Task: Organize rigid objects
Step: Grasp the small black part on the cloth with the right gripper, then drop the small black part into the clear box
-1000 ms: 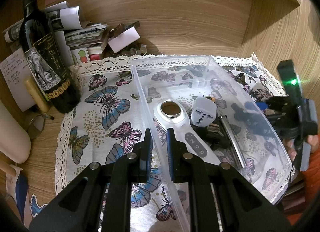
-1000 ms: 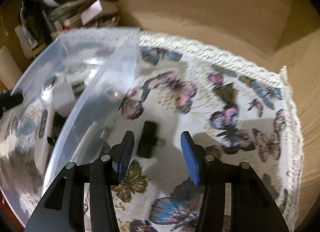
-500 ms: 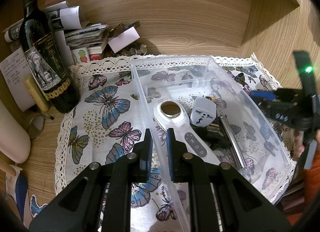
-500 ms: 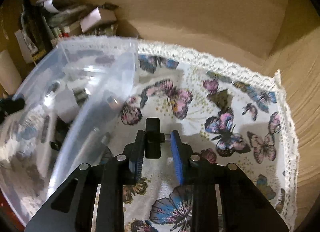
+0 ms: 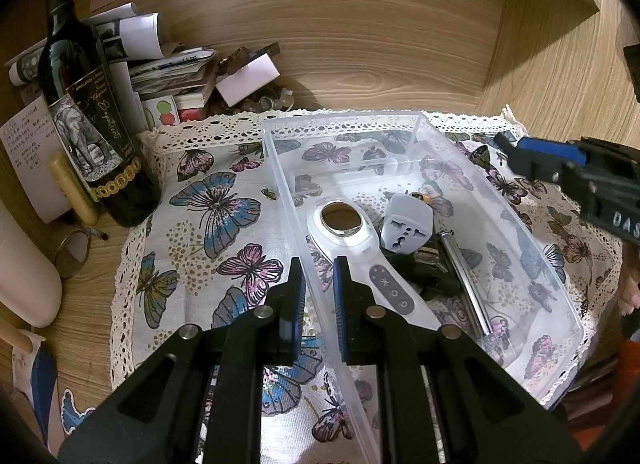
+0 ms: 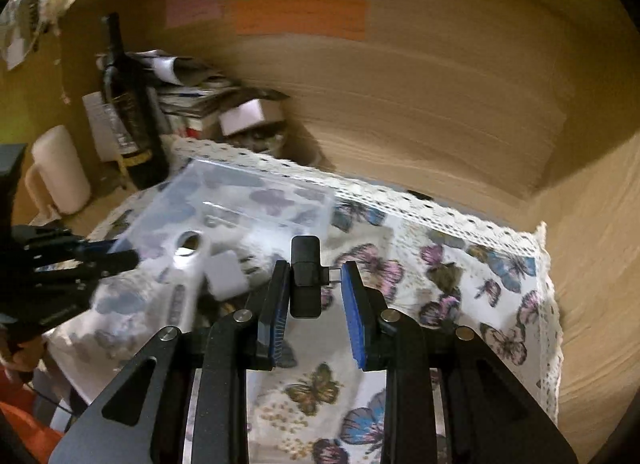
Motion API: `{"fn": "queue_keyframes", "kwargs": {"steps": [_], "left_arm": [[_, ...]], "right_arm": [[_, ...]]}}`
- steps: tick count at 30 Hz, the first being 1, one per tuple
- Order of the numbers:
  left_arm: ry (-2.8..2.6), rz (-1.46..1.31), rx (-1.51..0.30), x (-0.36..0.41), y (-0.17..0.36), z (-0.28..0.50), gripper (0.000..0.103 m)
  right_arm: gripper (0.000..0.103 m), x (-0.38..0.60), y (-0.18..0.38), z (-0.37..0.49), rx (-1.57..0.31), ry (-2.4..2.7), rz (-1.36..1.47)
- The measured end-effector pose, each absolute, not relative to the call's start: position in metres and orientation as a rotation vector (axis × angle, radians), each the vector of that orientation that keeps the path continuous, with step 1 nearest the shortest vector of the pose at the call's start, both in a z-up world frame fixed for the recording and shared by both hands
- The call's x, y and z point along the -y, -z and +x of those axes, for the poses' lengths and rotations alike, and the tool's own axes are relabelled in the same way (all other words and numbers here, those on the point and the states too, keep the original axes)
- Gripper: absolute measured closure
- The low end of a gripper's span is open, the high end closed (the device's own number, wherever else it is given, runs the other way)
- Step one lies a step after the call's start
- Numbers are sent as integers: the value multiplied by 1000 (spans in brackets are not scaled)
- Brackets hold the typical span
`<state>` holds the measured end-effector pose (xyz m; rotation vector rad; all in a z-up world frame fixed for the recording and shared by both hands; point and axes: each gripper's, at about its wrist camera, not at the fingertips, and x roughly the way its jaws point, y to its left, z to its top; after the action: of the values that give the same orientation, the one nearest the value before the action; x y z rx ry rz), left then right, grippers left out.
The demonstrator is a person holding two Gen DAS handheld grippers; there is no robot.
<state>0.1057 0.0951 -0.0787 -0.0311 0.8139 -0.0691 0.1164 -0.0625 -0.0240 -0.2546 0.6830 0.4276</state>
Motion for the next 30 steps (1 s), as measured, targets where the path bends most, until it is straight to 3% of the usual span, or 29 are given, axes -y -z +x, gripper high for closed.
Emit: {"fn": "queue_keyframes", "kwargs": {"steps": [20, 30], "left_arm": [[74, -41, -816, -96, 79, 106, 90], [75, -38, -817, -96, 79, 106, 90]], "right_arm": [[79, 29, 61, 110, -824, -552, -295], [59, 66, 28, 109, -718, -446, -230]]}}
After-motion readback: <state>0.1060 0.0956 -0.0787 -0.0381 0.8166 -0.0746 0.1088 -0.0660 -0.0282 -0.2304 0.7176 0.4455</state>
